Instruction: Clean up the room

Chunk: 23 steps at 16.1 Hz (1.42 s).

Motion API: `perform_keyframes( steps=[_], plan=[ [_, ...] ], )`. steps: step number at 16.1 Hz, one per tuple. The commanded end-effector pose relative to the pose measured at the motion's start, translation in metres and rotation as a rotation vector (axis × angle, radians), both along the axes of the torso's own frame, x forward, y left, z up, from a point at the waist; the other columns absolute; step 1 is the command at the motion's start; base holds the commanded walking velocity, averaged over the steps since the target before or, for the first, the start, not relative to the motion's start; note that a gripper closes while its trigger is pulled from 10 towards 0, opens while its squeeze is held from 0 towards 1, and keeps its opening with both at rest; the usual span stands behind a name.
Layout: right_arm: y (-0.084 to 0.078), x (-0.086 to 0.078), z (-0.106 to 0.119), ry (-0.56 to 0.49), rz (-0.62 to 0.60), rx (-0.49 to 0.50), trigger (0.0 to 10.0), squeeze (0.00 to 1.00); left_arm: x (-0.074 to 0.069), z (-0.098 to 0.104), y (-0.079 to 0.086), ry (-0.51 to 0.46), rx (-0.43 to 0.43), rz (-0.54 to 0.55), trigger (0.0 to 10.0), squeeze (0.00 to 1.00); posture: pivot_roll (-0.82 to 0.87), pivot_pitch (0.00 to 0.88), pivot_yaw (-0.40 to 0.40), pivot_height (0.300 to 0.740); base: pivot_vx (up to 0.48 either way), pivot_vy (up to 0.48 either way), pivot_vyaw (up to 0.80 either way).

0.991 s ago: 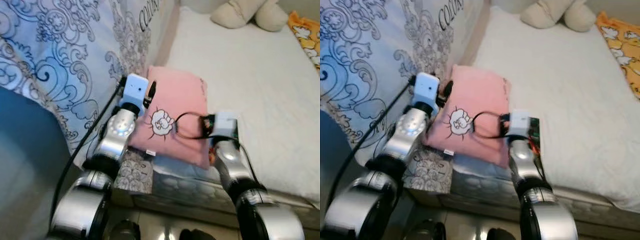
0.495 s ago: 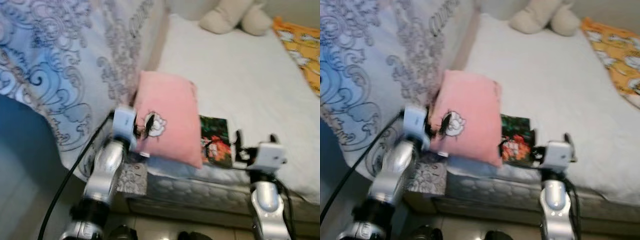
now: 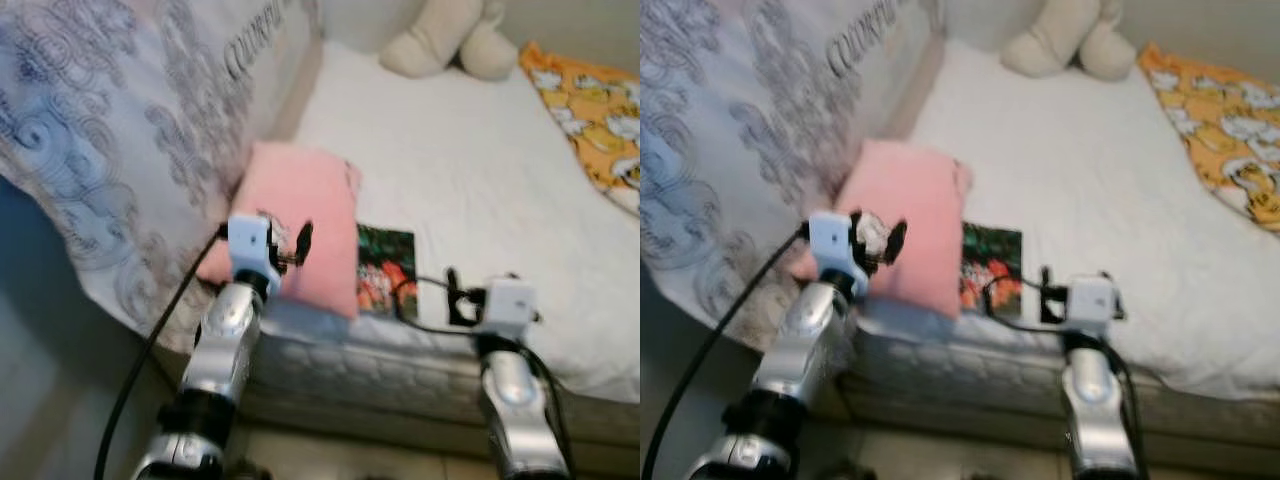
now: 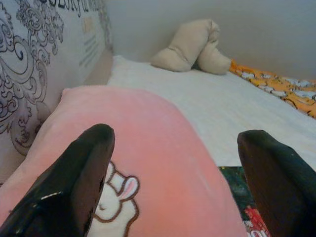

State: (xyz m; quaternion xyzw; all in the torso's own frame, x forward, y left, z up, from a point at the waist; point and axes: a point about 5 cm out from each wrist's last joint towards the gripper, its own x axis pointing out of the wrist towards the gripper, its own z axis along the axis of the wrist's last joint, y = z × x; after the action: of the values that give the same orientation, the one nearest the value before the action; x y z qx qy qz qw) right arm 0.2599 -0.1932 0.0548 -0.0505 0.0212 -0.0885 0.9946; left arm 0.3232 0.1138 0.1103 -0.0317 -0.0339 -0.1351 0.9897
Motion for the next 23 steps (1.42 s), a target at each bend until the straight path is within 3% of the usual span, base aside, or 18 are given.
perform_keyframes(
  steps=[1,5,7,9,10,11,13,15,19,23],
  plan=[
    [0.004,0.003,0.007,-0.023,0.021,0.005,10.0,0.00,-0.001,0.000,0.006,0.002,-0.002,0.024,10.0,0.00,0.04,0.000,-0.032,0.740,0.000,-0.439,0.00],
    [0.003,0.001,0.012,-0.069,0.059,0.103,10.0,0.00,-0.004,-0.014,0.019,0.045,0.031,0.062,10.0,0.00,0.04,0.000,-0.034,0.740,0.000,-0.425,0.00],
    [0.005,0.001,0.017,-0.087,0.118,0.097,10.0,0.00,-0.006,-0.016,0.018,0.057,0.030,0.039,10.0,0.00,0.06,0.000,-0.040,0.740,0.240,-0.412,0.00],
    [-0.007,-0.023,0.023,-0.118,0.150,0.090,10.0,0.00,-0.030,-0.018,0.022,0.035,0.034,-0.050,10.0,0.00,0.07,0.000,-0.043,0.740,0.266,-0.396,0.00],
    [-0.012,-0.035,0.018,-0.105,0.129,0.102,10.0,0.00,-0.035,-0.021,0.025,0.049,0.014,-0.044,10.0,0.00,0.08,0.000,-0.045,0.740,0.285,-0.382,0.00],
    [-0.012,-0.036,0.010,-0.081,0.094,0.118,10.0,0.00,-0.030,-0.018,0.018,0.036,0.007,-0.047,10.0,0.00,0.08,0.000,-0.042,0.740,0.311,-0.364,0.00],
    [-0.001,-0.026,0.007,-0.072,0.093,0.118,10.0,0.00,-0.022,-0.009,0.006,0.002,0.021,-0.085,10.0,0.00,0.07,0.000,-0.037,0.740,0.309,-0.364,0.00],
    [0.004,-0.017,0.008,-0.061,0.110,0.108,10.0,0.00,-0.019,-0.005,0.006,-0.004,0.037,-0.107,10.0,0.00,0.08,0.000,-0.038,0.740,0.313,-0.358,0.00],
    [0.003,-0.006,0.008,-0.058,0.106,0.092,10.0,0.00,-0.019,-0.013,0.010,0.033,0.037,-0.080,10.0,0.00,0.08,0.000,-0.030,0.740,0.318,-0.356,0.00],
    [-0.002,-0.005,0.004,-0.021,0.108,0.072,10.0,0.00,-0.020,-0.014,0.006,0.037,0.040,-0.107,10.0,0.00,0.06,0.000,-0.022,0.740,0.323,-0.352,-0.19]
  ],
)
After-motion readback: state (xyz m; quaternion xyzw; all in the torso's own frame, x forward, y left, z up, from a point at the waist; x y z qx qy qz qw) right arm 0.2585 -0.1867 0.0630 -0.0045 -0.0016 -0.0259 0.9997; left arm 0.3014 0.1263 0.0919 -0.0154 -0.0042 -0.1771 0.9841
